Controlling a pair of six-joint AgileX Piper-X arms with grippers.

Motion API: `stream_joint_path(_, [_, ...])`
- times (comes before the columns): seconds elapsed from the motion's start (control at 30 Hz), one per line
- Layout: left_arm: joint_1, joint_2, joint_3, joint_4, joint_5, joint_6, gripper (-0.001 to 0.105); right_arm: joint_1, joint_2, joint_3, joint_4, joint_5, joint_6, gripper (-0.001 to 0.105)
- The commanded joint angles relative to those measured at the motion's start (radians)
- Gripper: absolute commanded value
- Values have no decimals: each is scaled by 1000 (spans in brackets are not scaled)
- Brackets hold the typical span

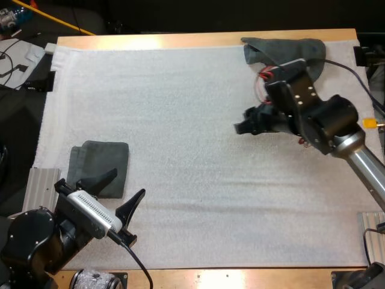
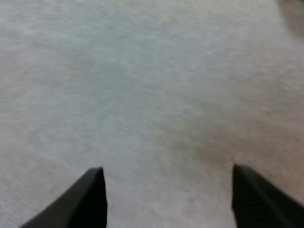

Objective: Pick towel from pile, fold and stack

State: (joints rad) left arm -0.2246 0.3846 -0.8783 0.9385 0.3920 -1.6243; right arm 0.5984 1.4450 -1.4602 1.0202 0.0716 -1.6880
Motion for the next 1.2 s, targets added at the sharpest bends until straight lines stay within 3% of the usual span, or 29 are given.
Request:
stream_joint_path(0.0, [-3,-1,-7,-5,2,-10,59,-43,-50,47,-13,14,1,55])
stream_joint_path(0.5, [-3,2,-7,-4,3,-15,59,-75,-308,168,15,4,34,55])
stream_joint_path(0.87, [-6,4,-6,6,5,-13,59,-97,-101,151,-198,104,47,55])
stream_joint_path(1.17, [-5,4,-6,18,7,-15,59,-215,60,109,-301,153,56,56])
